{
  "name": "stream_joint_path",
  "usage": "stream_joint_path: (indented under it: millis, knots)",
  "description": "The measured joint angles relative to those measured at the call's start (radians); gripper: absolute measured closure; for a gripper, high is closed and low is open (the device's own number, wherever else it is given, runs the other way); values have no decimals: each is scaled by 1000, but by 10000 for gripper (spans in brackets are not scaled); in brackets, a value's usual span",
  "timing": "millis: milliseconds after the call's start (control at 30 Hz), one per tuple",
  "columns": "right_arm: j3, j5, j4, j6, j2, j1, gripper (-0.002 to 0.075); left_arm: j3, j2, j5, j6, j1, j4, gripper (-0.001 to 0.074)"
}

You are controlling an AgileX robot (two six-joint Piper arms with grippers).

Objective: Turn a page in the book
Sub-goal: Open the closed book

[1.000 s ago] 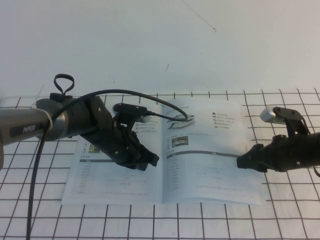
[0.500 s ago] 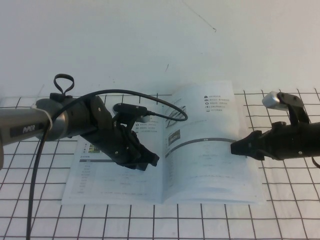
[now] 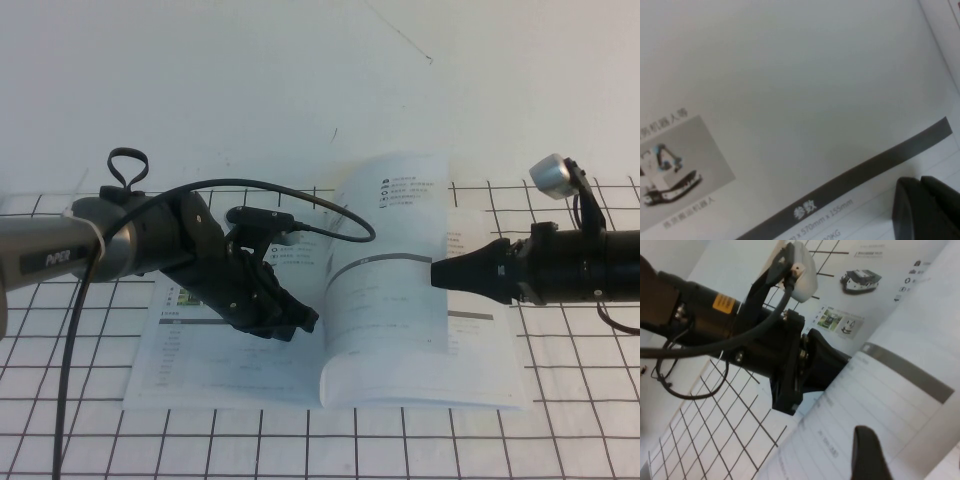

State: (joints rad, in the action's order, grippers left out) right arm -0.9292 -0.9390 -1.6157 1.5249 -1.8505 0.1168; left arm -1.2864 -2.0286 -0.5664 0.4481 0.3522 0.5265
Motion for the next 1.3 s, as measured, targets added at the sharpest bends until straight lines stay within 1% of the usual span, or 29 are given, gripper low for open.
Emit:
stream_joint_path:
  millis: [367,767,933,1100,1300]
  knots:
    - [0,-2,-6,19,0,0,350,-22,86,-30,0,6,-4,738]
    - [0,-23,-37,47,0,2,350,-199,194,-148,0,6,-10,738]
    - [0,-29,-59,64,0,43,350,-338,201,-223,0,6,1,738]
    - [0,-10,-73,93,0,110,350,-454,201,-273,0,6,1,738]
    - [-20,5,-73,128,0,164,350,-509,201,-309,-4,6,1,737]
